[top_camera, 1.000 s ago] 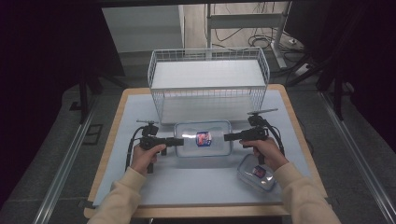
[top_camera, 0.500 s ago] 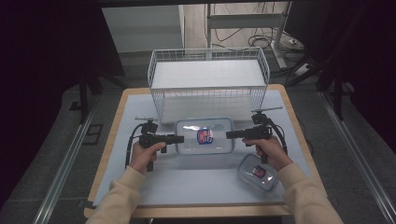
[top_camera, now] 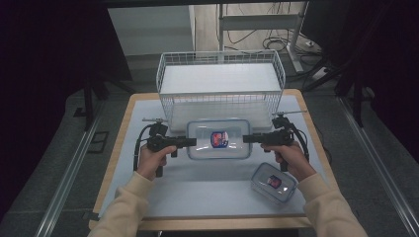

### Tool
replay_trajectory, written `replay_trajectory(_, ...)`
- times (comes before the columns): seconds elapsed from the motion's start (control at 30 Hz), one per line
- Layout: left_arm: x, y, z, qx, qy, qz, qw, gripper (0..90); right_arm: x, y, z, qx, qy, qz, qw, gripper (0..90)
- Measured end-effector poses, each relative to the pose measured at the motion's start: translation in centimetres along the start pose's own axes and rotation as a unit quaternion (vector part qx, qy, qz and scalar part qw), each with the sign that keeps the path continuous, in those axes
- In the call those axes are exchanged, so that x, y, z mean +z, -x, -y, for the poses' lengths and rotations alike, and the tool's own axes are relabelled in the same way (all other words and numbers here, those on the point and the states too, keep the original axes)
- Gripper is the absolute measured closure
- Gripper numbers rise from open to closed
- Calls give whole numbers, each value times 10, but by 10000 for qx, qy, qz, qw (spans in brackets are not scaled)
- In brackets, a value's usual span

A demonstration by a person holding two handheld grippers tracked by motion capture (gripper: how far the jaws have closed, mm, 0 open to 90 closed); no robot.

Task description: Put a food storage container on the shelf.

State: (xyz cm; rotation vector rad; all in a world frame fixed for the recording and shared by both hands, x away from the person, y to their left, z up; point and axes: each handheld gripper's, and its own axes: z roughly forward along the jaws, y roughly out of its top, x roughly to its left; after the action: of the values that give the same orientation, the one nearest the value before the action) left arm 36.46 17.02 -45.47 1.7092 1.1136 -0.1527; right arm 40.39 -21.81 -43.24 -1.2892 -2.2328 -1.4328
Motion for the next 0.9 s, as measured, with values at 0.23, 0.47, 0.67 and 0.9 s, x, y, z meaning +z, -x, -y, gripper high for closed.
replay_trajectory(0.23, -10, 14, -15, 163, 121, -41, 9998, 497, -11, -11, -11, -177, 181, -6, 9997, 511)
replay_trajectory(0.47, -19, 26, -31, 315, 207, -50, 9993, 502, -22, -23, -22, -328, 337, -13, 9989, 510)
replay_trajectory(0.67, -23, 31, -37, 374, 253, -47, 9990, 502, -29, -29, -30, -432, 410, 8, 9982, 509)
replay_trajectory(0.9, -28, 39, -48, 489, 307, -66, 9983, 502, -34, -34, -37, -513, 494, 7, 9975, 509)
